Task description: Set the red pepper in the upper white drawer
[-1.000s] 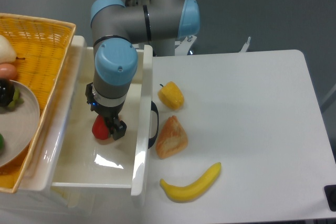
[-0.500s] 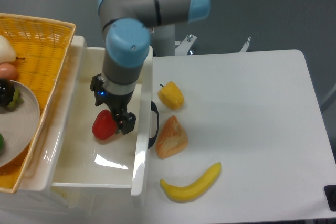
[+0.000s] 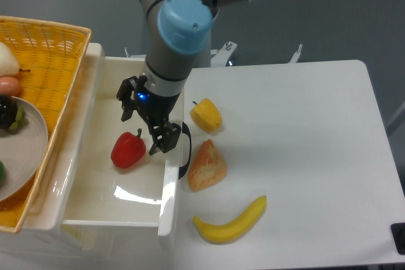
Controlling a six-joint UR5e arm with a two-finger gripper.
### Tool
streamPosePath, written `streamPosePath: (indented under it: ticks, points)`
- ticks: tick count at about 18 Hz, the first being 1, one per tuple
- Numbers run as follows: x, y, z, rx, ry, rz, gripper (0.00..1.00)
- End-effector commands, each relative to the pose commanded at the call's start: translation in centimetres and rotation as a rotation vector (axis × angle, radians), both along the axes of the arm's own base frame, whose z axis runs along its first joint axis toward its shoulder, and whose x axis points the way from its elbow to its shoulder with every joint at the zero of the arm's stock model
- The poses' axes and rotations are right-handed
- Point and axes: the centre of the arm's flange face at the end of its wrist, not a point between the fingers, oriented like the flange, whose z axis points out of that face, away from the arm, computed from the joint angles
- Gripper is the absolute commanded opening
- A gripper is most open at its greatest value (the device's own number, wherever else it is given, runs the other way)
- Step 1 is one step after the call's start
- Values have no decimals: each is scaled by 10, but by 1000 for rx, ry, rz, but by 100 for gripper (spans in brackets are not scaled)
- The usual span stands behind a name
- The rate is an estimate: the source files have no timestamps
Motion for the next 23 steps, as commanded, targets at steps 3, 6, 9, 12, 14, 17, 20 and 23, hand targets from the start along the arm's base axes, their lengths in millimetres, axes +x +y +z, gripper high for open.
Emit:
streamPosePath:
  ticks: [3, 6, 9, 12, 14, 17, 20, 23]
  points:
    - [-5, -2, 3, 7, -51, 71, 99]
    - [-29, -12, 13, 87, -167, 194, 99]
    - [-57, -29, 32, 173, -273, 322, 99]
    - [-75, -39, 42, 220, -298, 400, 99]
    - [-85, -45, 46, 237, -300, 447, 99]
    - [-111, -63, 53, 276, -297, 521, 99]
    - [-139, -87, 56, 305, -282, 559, 99]
    - [-159, -105, 56, 328, -212, 533, 100]
